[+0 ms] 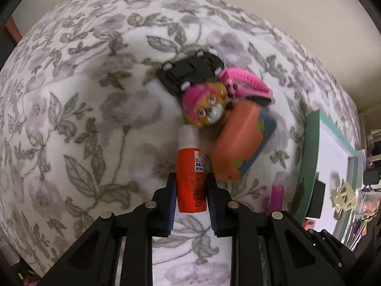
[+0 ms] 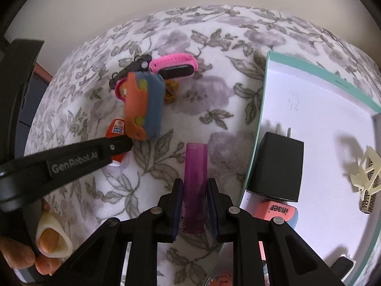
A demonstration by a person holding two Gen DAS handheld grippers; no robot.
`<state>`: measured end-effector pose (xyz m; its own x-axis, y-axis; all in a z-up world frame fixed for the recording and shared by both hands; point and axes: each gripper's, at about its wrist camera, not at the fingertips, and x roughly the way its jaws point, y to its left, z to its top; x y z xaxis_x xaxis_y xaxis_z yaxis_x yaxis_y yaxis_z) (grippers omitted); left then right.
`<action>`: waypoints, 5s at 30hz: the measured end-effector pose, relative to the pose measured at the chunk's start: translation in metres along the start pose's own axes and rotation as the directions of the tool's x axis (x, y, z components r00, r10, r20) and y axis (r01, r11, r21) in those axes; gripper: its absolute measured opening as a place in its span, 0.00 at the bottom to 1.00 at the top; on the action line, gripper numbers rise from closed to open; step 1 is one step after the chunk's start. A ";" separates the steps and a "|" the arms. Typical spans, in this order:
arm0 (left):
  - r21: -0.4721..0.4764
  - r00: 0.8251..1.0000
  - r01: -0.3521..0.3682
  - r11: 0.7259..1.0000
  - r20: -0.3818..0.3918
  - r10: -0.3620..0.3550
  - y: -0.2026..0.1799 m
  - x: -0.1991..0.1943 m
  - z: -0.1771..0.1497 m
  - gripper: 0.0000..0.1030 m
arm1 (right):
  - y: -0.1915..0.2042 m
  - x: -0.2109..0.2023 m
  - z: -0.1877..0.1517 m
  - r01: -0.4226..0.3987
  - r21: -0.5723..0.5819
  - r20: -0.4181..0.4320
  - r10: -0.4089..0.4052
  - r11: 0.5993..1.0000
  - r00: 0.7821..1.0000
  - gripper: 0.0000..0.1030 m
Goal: Organize rigid objects
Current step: 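Carry the glue stick and purple tube over the white tray with both grippers, then open the right gripper to drop the tube while the left drops the glue stick, then move both grippers back to the orange-blue case and dog figure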
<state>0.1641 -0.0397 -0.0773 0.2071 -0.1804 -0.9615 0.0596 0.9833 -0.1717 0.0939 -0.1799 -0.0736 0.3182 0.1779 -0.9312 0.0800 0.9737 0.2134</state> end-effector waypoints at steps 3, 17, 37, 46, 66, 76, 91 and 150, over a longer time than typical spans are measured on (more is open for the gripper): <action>-0.010 0.999 0.006 1.000 0.035 -0.006 0.007 -0.015 0.005 0.21 | 0.001 -0.011 0.002 -0.006 0.000 0.026 0.006 1.000 1.000 0.21; -0.025 0.986 0.052 0.998 0.157 -0.048 -0.003 -0.062 0.013 0.21 | -0.009 -0.064 0.012 -0.032 0.026 0.148 0.027 0.999 0.989 0.21; 0.178 0.939 0.164 0.970 0.274 -0.209 -0.082 -0.132 -0.001 0.21 | -0.105 -0.145 0.002 0.018 0.243 0.295 -0.092 0.970 0.951 0.21; 0.339 0.947 0.192 0.921 0.184 -0.265 -0.148 -0.118 -0.032 0.21 | -0.154 -0.168 -0.012 0.108 0.340 0.289 -0.213 0.934 0.933 0.21; 0.506 0.988 0.120 0.854 0.025 -0.153 -0.214 -0.042 -0.090 0.21 | -0.204 -0.109 -0.032 0.145 0.416 0.090 -0.199 0.898 0.976 0.21; 0.525 0.996 0.082 0.847 -0.004 -0.094 -0.217 -0.018 -0.099 0.21 | -0.203 -0.094 -0.033 0.158 0.413 0.042 -0.193 0.897 0.980 0.21; 0.523 0.997 0.080 0.848 -0.022 -0.080 -0.217 -0.014 -0.100 0.21 | -0.199 -0.087 -0.030 0.191 0.394 0.007 -0.211 0.899 0.978 0.22; 0.190 0.979 -0.097 0.977 0.196 0.059 -0.122 -0.054 -0.023 0.91 | -0.165 -0.098 -0.013 0.219 0.329 0.101 -0.264 0.919 0.959 0.94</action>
<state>0.1230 -0.1498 -0.0098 0.3972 -0.1229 -0.9095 0.2239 0.9740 -0.0338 0.0368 -0.3556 -0.0214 0.3795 -0.1012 -0.9196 0.4537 0.8866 0.0897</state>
